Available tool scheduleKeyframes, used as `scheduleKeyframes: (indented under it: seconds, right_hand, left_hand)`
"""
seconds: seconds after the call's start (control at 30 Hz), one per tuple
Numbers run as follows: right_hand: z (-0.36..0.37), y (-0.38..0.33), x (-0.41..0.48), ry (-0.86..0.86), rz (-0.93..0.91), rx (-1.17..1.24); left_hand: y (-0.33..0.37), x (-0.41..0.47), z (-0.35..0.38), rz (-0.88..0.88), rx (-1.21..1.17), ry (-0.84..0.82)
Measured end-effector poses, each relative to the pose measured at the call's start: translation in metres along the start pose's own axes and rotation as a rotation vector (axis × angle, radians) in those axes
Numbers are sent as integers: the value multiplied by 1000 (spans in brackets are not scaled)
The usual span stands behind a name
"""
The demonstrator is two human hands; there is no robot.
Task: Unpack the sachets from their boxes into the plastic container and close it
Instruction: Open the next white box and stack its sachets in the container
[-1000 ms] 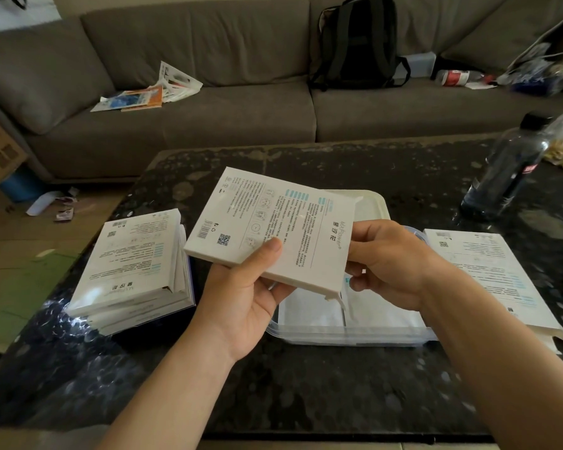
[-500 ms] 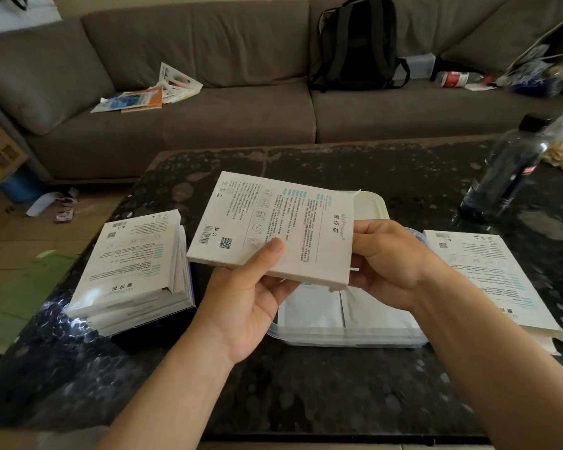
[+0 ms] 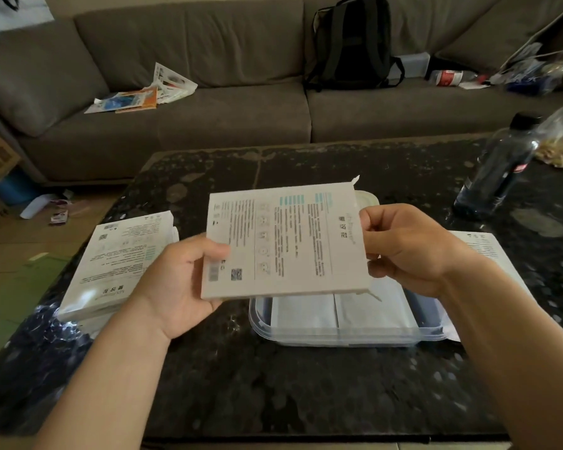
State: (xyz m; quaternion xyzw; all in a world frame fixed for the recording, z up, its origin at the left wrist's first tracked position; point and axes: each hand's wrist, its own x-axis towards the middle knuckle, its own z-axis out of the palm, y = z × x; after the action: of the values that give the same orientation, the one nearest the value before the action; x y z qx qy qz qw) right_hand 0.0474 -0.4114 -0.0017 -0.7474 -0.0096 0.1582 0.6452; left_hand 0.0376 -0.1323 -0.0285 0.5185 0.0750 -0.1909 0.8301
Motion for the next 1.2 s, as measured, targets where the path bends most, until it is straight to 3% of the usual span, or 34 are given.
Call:
scheduleKeyframes:
  seconds: [0.13, 0.23, 0.43, 0.6, 1.2]
  right_hand:
    - [9, 2, 3, 20, -7, -58]
    - [12, 1, 3, 10, 2, 53]
    - [11, -3, -1, 1, 41, 120]
    - [7, -9, -4, 100, 73, 143]
    - [11, -10, -2, 311, 31, -123]
  left_hand:
    - [-7, 2, 5, 67, 166, 106]
    - [-10, 3, 7, 116, 194, 183]
    - [-9, 4, 5, 116, 186, 198]
    - [-9, 5, 1, 135, 173, 230]
    - [-18, 9, 2, 145, 197, 173]
